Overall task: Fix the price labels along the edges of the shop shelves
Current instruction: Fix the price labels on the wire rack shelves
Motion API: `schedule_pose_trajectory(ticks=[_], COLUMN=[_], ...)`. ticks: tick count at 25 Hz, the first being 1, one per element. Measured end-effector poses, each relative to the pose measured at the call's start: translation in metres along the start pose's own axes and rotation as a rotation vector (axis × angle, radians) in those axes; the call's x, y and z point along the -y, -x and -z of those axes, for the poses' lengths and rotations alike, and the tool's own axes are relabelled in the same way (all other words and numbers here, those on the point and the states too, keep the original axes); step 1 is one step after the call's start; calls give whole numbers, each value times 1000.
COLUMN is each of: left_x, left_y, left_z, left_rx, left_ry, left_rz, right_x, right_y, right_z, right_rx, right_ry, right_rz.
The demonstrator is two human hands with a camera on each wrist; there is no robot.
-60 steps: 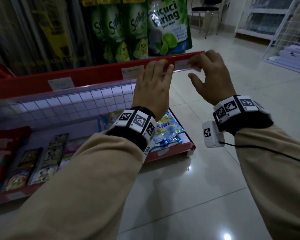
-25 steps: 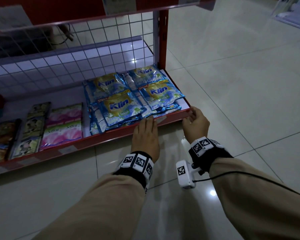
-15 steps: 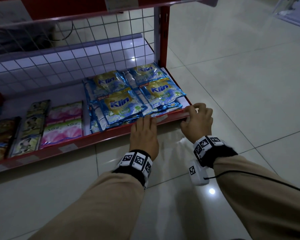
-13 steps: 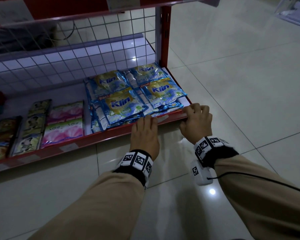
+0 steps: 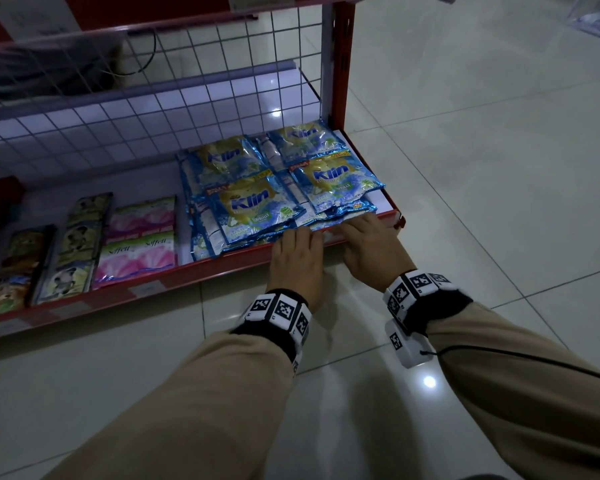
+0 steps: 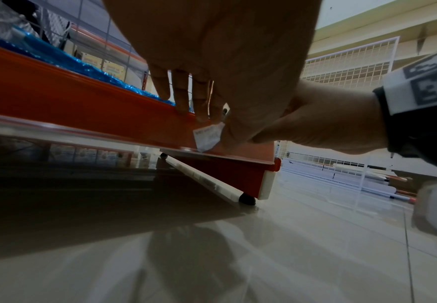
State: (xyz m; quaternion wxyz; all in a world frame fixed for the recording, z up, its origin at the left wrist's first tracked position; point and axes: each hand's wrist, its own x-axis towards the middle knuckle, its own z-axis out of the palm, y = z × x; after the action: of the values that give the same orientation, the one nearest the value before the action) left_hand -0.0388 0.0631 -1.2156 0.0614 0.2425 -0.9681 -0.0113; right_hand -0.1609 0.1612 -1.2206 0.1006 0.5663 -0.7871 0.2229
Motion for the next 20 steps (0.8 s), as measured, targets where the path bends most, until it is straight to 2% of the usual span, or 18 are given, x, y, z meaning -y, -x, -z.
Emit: schedule_pose_trajectory(ticks=[2, 8, 12, 14, 17, 20], left_x=[1, 5, 10, 13, 21, 30], left_y=[2, 3, 0, 0, 3, 2], left_z=[-2, -3, -4, -3, -3, -1], left_rx=[5, 0, 28, 16, 2, -14], left_ry=[24, 53, 41, 38, 76, 165], left_rz=[5, 15, -5, -6, -10, -27], right_x=[2, 6, 7, 8, 10, 7], right_y=[0, -3, -3, -5, -11, -19], right_z=[-1, -1, -2, -3, -7, -5], right_rx=[-2, -30, -8, 9, 108, 119], right_ry=[41, 2, 37, 76, 137, -8], right_rz=[20, -69, 54, 66, 6, -129])
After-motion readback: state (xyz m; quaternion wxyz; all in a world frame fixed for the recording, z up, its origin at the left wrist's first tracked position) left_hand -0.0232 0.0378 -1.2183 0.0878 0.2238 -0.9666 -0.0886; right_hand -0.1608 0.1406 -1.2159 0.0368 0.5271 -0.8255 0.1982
